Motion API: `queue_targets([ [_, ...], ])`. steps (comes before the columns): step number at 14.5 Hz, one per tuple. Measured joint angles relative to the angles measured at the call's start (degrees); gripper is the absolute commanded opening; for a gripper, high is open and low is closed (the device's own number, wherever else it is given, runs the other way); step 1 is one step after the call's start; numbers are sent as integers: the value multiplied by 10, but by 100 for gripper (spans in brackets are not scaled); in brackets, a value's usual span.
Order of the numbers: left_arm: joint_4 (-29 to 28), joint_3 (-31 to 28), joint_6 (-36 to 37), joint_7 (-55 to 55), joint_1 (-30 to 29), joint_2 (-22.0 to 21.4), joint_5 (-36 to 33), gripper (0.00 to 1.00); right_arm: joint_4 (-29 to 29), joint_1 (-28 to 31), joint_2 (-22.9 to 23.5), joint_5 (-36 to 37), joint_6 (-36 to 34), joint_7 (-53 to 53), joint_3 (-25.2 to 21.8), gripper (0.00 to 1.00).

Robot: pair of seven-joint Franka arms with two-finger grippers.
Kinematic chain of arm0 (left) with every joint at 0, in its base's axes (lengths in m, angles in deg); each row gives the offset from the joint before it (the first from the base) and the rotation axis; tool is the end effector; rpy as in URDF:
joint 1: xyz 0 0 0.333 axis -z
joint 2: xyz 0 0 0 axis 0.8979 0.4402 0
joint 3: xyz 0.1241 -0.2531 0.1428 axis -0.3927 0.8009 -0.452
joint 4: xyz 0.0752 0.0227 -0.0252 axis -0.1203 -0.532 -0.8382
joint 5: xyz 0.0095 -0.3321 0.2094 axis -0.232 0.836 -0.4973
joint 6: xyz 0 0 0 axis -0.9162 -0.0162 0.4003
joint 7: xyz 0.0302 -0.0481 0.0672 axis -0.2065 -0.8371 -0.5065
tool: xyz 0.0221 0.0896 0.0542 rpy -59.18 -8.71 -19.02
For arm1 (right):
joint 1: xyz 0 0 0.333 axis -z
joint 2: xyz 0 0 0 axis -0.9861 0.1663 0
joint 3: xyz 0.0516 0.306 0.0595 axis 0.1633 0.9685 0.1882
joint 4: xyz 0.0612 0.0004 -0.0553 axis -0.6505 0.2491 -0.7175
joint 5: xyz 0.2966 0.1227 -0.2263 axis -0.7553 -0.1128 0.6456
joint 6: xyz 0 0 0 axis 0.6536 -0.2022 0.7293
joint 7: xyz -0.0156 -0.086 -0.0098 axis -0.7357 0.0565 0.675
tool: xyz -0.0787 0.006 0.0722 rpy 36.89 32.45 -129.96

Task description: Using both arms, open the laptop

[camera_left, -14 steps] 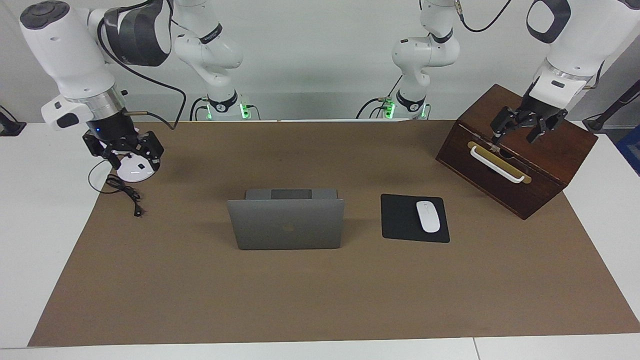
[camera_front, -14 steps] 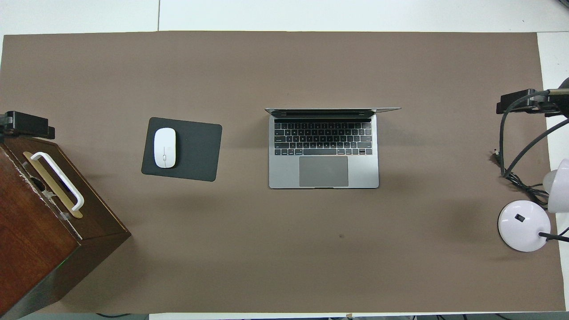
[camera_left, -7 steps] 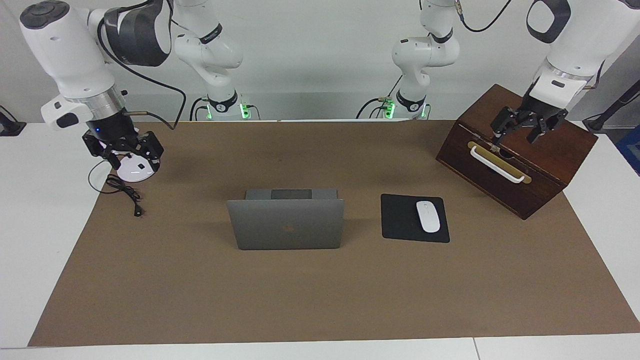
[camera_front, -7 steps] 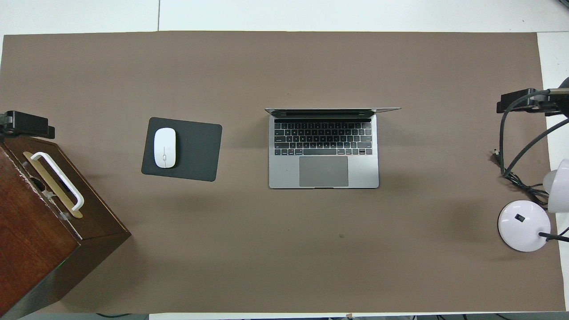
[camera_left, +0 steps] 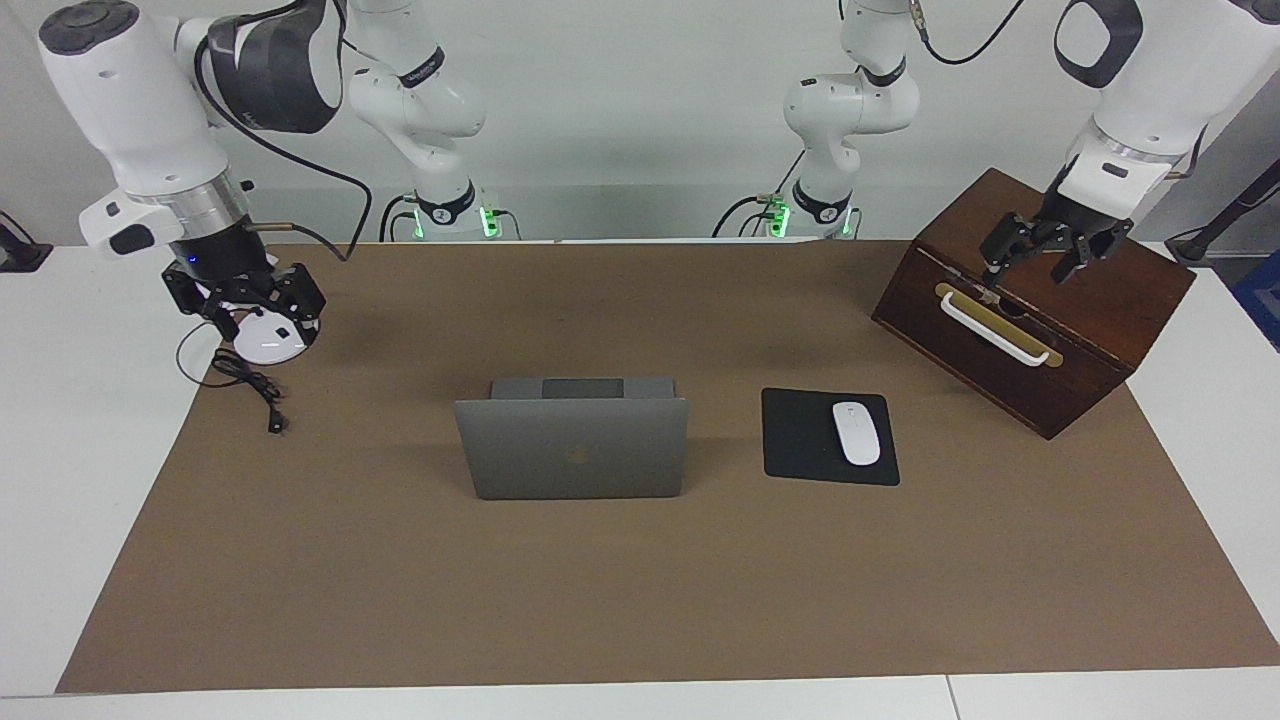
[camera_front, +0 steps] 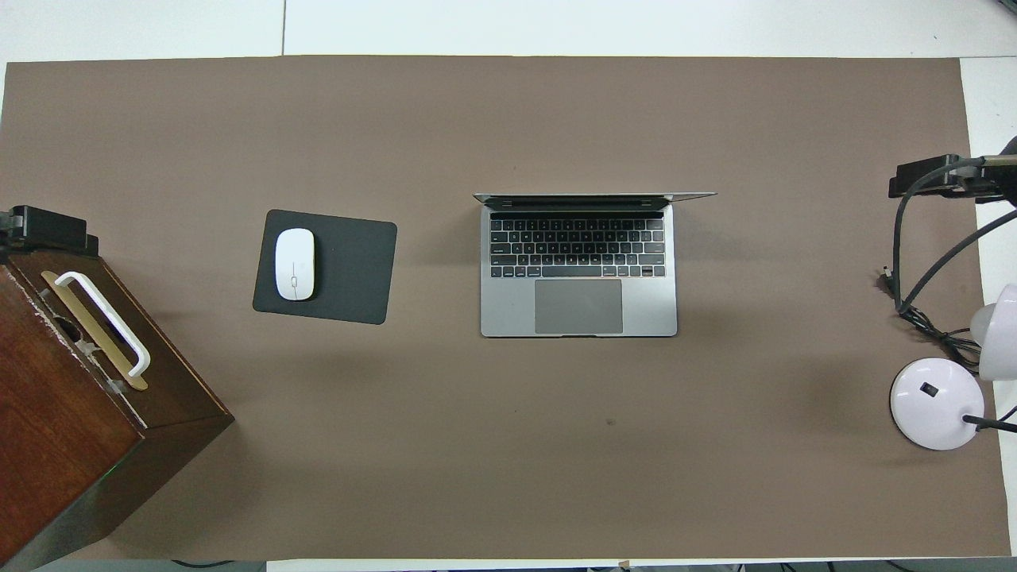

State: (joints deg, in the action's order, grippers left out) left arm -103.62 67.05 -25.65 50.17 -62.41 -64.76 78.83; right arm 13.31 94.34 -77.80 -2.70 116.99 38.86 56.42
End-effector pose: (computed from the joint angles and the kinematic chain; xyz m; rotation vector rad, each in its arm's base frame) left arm 0.5480 0.0120 0.6116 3.1165 -0.0147 -0.0024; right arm 0.5831 -0.0463 0.5812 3.1269 -0.1461 0.2409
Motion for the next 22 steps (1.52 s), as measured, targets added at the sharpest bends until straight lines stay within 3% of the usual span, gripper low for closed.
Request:
queue_targets([
  [22, 0, -1, 15, 0, -2, -1, 0, 100, 4, 1, 0, 0, 5, 0, -1, 100],
])
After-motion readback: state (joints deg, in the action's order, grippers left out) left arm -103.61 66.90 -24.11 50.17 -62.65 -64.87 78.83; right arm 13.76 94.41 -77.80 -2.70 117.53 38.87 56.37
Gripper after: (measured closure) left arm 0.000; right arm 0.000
